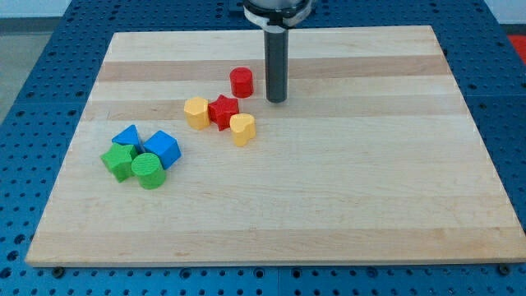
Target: Move the red circle towards the top centre of the board
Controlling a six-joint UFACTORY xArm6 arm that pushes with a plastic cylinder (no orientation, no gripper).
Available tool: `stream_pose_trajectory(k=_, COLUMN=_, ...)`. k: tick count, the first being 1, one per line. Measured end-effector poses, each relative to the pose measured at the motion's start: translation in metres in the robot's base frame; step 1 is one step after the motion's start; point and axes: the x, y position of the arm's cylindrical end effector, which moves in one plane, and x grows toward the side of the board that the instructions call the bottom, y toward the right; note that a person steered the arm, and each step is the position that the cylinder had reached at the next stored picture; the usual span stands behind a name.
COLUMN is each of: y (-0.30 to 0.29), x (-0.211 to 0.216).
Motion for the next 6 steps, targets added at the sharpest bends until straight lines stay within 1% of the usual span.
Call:
stream_pose_trajectory(k=1, y=-0.008, x=0.0)
stream_pose_trajectory(k=2, y=-0.031, x=-0.003)
stream_pose_trajectory(k=3, y=-0.056, x=-0.016)
stream_pose_trajectory(k=6, y=-0.119, x=-0.084)
